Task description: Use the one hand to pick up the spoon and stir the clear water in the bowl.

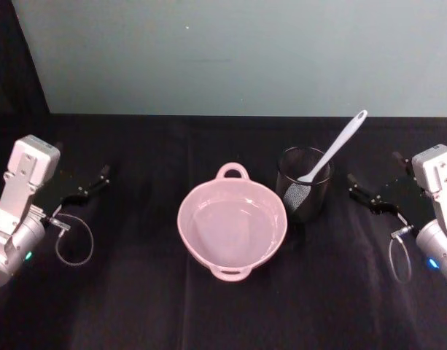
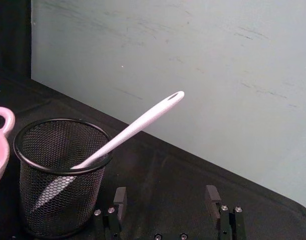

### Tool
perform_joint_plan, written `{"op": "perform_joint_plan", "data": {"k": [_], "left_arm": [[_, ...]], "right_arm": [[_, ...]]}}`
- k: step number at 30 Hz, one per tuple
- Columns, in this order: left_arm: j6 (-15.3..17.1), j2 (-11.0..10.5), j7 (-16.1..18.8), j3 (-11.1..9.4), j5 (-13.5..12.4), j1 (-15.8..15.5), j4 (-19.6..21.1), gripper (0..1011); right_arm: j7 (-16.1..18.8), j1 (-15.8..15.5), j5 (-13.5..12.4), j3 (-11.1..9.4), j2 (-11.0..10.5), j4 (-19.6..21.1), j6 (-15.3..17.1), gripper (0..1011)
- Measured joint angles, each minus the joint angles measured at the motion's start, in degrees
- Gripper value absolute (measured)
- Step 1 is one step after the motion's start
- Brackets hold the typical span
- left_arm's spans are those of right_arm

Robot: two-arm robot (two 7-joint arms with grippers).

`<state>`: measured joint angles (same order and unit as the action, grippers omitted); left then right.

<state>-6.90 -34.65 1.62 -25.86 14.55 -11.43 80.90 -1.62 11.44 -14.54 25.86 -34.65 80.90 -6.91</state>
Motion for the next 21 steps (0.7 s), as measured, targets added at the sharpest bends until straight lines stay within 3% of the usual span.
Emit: {"op": "perform_joint_plan", "data": {"k": [14, 21], "left_arm": [[0.0, 0.0, 0.0, 0.0, 0.0, 0.0, 0.0, 1011], [0.0, 0.0, 0.0, 0.0, 0.0, 0.0, 0.0, 1011]], "right_arm": [[0.0, 0.0, 0.0, 0.0, 0.0, 0.0, 0.0, 1003], [4.0, -1.3, -2.5, -1.7, -0.3, 2.4, -0.6, 1002]]}}
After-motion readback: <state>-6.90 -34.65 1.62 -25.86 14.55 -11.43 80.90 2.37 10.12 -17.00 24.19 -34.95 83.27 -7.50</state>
